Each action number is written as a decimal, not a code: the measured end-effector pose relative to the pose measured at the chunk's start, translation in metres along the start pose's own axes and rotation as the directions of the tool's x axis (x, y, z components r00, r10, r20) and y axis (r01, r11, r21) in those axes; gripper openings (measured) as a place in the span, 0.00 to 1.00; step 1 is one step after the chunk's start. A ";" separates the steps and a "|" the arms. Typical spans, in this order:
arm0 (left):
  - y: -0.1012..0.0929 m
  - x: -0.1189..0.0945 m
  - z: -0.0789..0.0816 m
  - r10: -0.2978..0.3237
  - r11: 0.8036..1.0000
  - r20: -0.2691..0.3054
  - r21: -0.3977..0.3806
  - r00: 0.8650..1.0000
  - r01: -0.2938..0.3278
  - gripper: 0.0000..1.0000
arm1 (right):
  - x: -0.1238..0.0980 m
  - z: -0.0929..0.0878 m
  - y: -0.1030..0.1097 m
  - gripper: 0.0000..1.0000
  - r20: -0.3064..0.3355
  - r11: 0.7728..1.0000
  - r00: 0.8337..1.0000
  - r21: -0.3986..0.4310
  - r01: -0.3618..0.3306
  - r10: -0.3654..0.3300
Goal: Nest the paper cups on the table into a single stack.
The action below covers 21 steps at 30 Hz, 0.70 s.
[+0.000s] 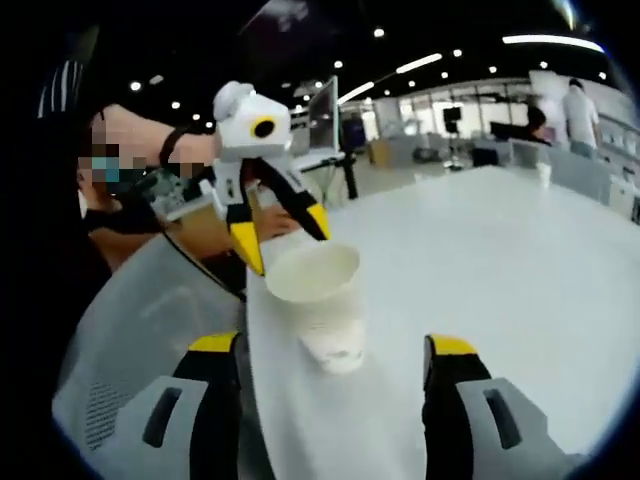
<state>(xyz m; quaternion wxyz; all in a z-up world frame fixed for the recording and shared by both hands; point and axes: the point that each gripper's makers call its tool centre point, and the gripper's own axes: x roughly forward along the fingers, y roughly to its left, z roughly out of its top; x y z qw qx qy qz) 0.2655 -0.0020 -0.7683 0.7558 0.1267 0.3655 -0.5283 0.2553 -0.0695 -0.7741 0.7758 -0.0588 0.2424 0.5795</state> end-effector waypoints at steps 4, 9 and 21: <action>-0.001 0.005 -0.002 -0.002 1.000 0.009 0.014 1.000 0.002 0.43 | 0.009 0.000 -0.002 0.64 -0.014 1.000 1.000 -0.003 -0.007 0.007; 0.003 0.007 -0.005 -0.003 1.000 0.018 0.021 1.000 0.003 0.41 | 0.016 0.002 -0.003 0.60 -0.026 1.000 0.999 -0.011 -0.027 0.026; 0.000 0.014 0.004 -0.039 0.995 0.035 0.097 0.999 0.035 0.36 | 0.028 0.005 0.004 0.48 -0.060 0.992 0.994 -0.087 -0.092 0.086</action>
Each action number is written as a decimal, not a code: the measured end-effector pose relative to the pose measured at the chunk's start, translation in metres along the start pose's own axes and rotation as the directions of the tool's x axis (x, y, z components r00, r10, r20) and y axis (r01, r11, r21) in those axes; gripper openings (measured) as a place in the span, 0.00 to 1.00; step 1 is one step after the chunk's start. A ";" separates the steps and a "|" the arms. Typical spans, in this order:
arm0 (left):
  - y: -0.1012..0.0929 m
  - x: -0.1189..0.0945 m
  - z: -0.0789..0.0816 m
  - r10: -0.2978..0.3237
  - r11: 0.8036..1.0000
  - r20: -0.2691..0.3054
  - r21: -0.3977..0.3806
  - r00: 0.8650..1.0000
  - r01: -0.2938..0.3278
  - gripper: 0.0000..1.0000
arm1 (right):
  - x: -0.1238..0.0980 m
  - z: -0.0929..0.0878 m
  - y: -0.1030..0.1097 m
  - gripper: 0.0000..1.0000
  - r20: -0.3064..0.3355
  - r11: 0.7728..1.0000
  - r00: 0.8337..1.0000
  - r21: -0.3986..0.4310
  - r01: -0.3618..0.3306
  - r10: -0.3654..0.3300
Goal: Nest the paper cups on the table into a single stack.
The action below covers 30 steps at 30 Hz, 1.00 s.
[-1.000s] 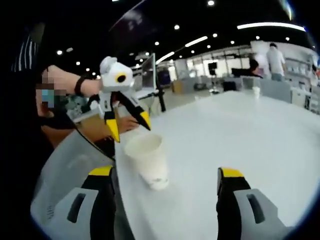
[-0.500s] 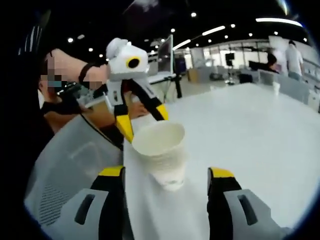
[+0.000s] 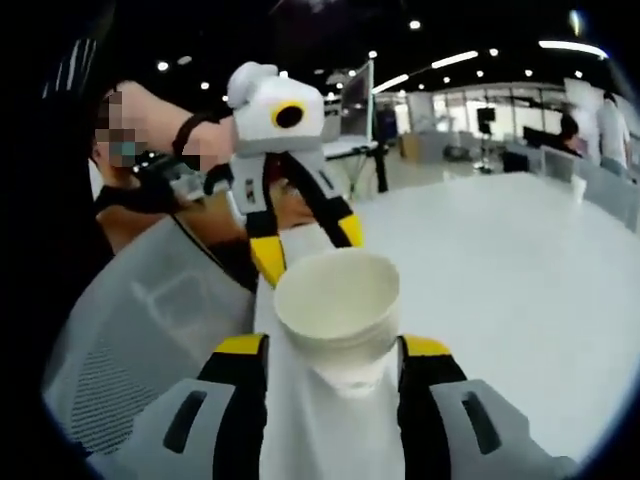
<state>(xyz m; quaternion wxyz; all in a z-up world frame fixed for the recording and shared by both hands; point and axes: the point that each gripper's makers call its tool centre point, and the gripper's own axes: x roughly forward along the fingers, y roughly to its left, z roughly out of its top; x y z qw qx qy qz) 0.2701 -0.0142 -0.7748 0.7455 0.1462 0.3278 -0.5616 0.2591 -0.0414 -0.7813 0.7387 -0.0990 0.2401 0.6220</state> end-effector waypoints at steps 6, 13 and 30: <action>-0.009 0.004 0.002 -0.032 0.999 0.002 0.030 0.999 0.032 0.33 | -0.001 0.001 -0.003 0.42 -0.002 1.000 1.000 -0.021 0.004 -0.005; -0.004 0.004 0.008 -0.024 0.999 0.015 0.042 1.000 0.024 0.32 | -0.007 0.003 -0.009 0.41 0.000 0.999 1.000 -0.031 0.014 -0.014; 0.059 0.016 0.058 0.004 0.993 0.070 0.119 0.998 -0.012 0.35 | -0.019 0.027 -0.082 0.40 0.037 0.990 0.989 0.031 0.139 -0.140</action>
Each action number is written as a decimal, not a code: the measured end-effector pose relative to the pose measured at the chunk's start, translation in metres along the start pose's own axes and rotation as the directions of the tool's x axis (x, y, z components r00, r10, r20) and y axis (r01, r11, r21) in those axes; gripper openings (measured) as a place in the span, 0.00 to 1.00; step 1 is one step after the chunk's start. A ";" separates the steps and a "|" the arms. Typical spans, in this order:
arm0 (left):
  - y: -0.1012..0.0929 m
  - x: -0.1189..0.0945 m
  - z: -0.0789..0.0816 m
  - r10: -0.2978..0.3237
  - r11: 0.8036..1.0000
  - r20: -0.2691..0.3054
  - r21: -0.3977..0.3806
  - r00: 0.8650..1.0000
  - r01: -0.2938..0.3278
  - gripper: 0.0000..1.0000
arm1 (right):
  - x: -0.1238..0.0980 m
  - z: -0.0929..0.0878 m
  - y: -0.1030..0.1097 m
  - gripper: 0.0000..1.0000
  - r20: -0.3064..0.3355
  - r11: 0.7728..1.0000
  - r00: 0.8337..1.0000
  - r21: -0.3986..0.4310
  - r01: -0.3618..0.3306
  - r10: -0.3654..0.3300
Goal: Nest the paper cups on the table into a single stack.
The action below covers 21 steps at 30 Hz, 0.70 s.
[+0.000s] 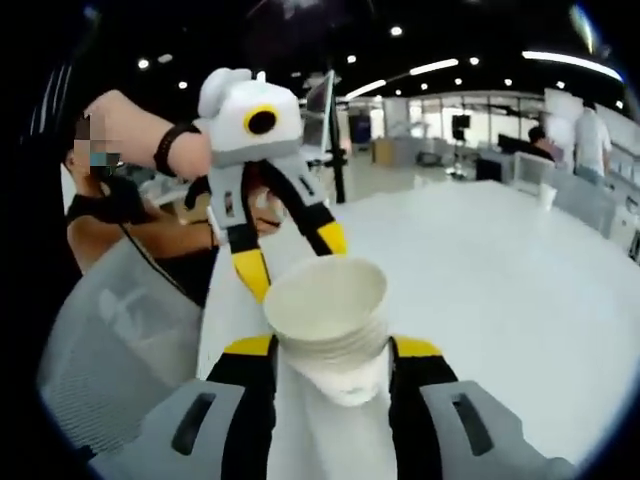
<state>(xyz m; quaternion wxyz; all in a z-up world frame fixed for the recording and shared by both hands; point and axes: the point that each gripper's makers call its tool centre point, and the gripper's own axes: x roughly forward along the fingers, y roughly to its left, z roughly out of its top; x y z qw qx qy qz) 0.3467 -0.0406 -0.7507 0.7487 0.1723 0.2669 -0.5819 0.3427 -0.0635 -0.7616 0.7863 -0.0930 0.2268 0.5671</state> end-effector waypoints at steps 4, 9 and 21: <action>0.015 0.007 0.001 0.000 1.000 -0.008 0.000 1.000 0.000 0.35 | 0.004 0.003 -0.015 0.40 0.011 1.000 1.000 0.003 0.016 -0.016; 0.032 0.014 0.004 0.008 1.000 -0.012 0.022 1.000 -0.007 0.35 | 0.008 0.003 -0.034 0.40 0.016 0.999 0.999 0.001 0.039 -0.039; 0.075 0.032 0.011 0.033 0.999 -0.001 0.006 0.999 -0.033 0.34 | 0.019 0.004 -0.083 0.40 0.029 0.997 0.997 0.028 0.077 -0.078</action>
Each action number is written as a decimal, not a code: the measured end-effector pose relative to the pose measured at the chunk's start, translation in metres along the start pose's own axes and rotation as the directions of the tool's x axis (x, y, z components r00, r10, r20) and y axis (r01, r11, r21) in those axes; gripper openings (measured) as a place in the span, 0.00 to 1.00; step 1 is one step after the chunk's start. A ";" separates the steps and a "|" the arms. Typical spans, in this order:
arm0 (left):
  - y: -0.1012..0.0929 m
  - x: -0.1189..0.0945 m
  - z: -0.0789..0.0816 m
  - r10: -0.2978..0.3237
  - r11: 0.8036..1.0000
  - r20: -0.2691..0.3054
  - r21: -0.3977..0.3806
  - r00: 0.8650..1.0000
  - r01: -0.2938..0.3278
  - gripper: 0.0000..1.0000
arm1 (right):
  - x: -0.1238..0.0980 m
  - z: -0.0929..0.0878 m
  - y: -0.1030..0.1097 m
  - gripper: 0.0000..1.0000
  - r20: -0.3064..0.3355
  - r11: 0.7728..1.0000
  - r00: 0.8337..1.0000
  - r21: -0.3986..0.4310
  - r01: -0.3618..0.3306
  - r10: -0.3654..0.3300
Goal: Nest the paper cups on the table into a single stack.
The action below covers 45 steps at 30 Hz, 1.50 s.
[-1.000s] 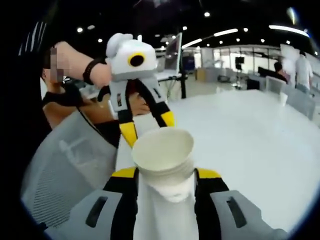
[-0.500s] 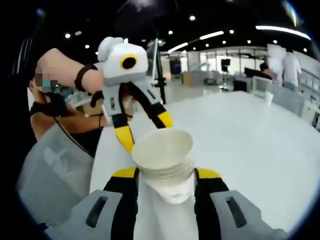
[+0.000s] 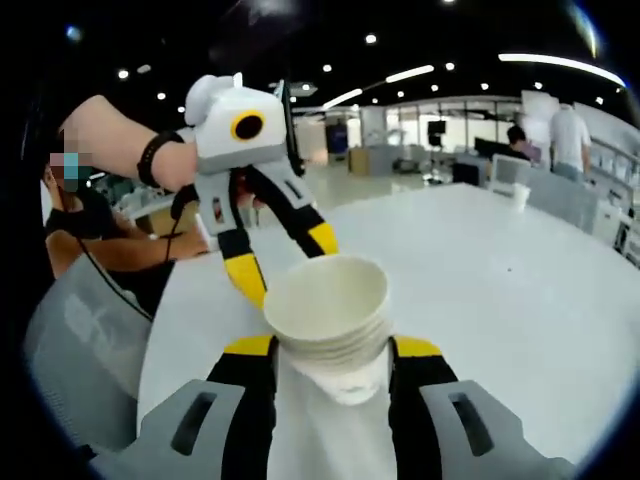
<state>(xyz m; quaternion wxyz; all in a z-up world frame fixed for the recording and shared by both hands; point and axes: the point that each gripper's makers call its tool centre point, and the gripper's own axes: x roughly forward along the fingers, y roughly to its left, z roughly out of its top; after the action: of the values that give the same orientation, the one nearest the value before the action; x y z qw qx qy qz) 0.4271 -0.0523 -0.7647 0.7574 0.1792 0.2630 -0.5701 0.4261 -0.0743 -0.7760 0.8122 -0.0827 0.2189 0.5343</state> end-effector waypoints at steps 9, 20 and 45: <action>0.016 0.009 0.000 0.006 0.999 0.014 -0.045 1.000 -0.005 0.37 | 0.005 -0.003 -0.016 0.40 0.004 1.000 1.000 0.029 -0.008 0.008; 0.016 -0.001 0.002 0.023 0.997 0.020 -0.071 1.000 -0.022 0.34 | -0.005 -0.008 -0.018 0.46 -0.010 0.999 1.000 0.046 0.020 -0.020; -0.055 -0.129 -0.026 0.258 0.934 0.171 -0.297 0.951 -0.200 0.83 | -0.148 -0.013 0.048 0.88 0.032 0.977 0.977 0.042 0.210 -0.211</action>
<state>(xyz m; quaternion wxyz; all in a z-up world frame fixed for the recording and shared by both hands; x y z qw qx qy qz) 0.3418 0.0458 -0.7066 0.8597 0.0412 0.2367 -0.4508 0.3301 -0.1820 -0.7169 0.8695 -0.0804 0.2044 0.4424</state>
